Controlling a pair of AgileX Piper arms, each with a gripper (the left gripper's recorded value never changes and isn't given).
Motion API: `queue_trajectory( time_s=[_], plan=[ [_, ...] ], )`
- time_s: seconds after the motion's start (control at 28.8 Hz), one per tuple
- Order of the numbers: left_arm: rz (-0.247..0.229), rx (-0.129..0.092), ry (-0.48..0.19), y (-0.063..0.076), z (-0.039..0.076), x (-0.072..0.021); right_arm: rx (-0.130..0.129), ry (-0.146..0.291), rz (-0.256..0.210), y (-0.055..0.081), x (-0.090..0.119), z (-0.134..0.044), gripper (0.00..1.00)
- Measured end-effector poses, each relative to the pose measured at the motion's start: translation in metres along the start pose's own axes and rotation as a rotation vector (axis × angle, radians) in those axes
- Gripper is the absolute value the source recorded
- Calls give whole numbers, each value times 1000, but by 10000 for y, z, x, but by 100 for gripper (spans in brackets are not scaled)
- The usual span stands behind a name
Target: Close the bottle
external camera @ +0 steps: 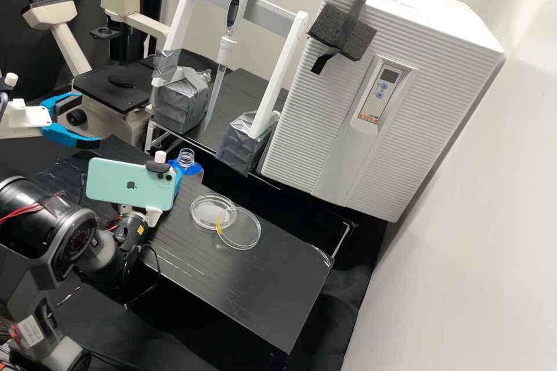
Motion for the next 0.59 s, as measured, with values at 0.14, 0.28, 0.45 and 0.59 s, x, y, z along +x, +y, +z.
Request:
queue_trajectory(
  time_s=[0.14,0.28,0.45,0.59],
  plan=[
    [0,0,0,0,0,0,-6,24,19,64,86,-59,0],
    [0,0,0,0,0,0,-17,57,59,164,191,-142,0],
    [0,0,0,0,0,0,-7,61,118,265,343,-202,0],
    [3,-5,8,3,-7,0,-1,60,129,295,487,-225,0]
  ],
)
